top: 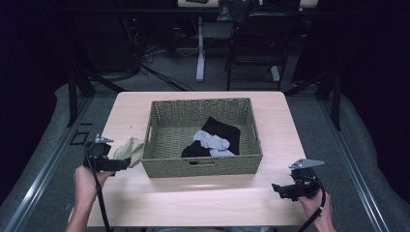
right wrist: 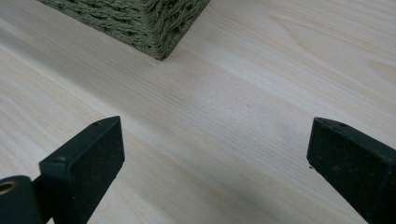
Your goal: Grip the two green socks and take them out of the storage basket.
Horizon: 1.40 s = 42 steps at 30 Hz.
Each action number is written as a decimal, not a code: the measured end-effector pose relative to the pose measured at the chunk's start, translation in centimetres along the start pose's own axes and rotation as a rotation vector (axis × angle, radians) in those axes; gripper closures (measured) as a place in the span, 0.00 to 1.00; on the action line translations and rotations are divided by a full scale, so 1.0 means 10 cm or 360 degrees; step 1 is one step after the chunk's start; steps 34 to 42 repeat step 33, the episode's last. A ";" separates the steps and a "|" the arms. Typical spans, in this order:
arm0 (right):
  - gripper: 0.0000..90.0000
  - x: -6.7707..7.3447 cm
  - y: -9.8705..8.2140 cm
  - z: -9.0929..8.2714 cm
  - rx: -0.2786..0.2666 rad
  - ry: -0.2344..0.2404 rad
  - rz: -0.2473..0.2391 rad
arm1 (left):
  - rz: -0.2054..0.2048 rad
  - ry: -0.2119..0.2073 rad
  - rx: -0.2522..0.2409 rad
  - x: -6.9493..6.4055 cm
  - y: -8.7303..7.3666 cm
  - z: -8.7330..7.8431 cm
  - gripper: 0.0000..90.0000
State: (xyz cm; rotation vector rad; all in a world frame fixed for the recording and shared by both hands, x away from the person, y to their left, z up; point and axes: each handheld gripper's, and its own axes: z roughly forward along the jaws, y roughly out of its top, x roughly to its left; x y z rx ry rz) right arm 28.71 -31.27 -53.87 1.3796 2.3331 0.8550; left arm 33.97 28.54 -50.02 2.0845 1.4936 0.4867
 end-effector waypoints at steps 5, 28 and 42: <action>0.04 0.01 0.00 0.00 -0.0001 0.0004 -0.0006 | -0.0011 -0.0006 0.0043 -0.08 -0.23 0.08 0.05; 0.04 0.00 0.00 0.00 -0.0001 -0.0006 -0.0020 | -0.0004 -0.0020 0.0114 -0.33 -0.74 0.18 0.00; 0.04 0.01 0.00 0.02 0.0008 0.0005 -0.0028 | 0.0009 -0.0027 0.0125 -0.31 -0.72 0.23 0.00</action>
